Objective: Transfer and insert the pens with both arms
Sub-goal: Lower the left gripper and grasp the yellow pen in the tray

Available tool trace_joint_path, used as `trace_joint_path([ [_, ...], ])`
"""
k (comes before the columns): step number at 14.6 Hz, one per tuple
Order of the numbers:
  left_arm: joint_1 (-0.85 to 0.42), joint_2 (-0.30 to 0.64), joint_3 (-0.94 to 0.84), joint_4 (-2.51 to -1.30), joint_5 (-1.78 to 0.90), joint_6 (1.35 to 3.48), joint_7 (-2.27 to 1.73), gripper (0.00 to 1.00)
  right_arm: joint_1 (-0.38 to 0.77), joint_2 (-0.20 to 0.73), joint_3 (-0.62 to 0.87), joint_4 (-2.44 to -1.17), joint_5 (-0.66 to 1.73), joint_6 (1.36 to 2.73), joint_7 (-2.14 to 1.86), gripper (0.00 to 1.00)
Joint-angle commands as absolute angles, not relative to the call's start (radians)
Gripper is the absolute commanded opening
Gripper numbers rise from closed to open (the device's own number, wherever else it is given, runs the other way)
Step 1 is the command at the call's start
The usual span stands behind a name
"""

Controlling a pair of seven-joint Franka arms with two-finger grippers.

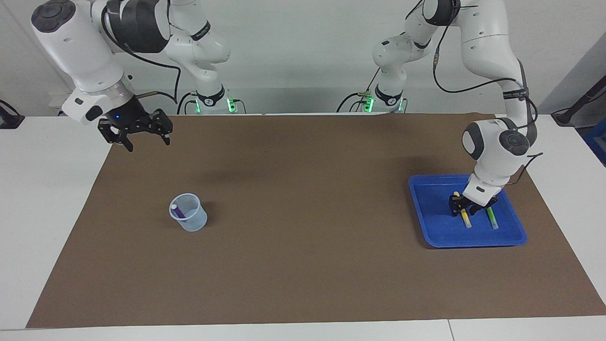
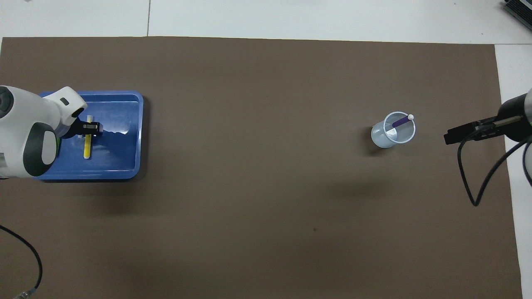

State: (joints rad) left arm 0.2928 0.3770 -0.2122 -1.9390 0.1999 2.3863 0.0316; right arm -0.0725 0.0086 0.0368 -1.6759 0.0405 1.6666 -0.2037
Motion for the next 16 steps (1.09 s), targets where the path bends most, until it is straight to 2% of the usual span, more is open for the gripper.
trace_joint_path([
  [1, 0.302, 0.364, -0.216, -1.977, 0.221, 2.422, 0.034, 0.38, -0.084, -0.008, 0.046, -1.695, 0.015, 1.66, -0.198, 1.0],
  [3, 0.302, 0.364, -0.216, -1.977, 0.221, 2.425, 0.034, 0.25, -0.084, -0.008, 0.046, -1.695, 0.015, 1.66, -0.198, 1.0],
  [7, 0.302, 0.364, -0.216, -1.976, 0.221, 2.416, 0.034, 0.09, -0.084, -0.008, 0.046, -1.695, 0.015, 1.66, -0.196, 1.0],
  [8, 0.301, 0.364, -0.218, -1.967, 0.221, 2.405, 0.032, 0.02, -0.083, -0.008, 0.046, -1.695, 0.015, 1.658, -0.196, 1.0],
  [14, 0.275, 0.37, -0.221, -1.807, 0.2, 2.206, 0.011, 0.0, -0.083, -0.009, 0.046, -1.697, 0.015, 1.661, -0.196, 1.0],
  [16, 0.27, 0.37, -0.219, -1.766, 0.097, 2.171, 0.009, 0.0, -0.083, -0.009, 0.046, -1.697, 0.015, 1.661, -0.196, 1.0],
])
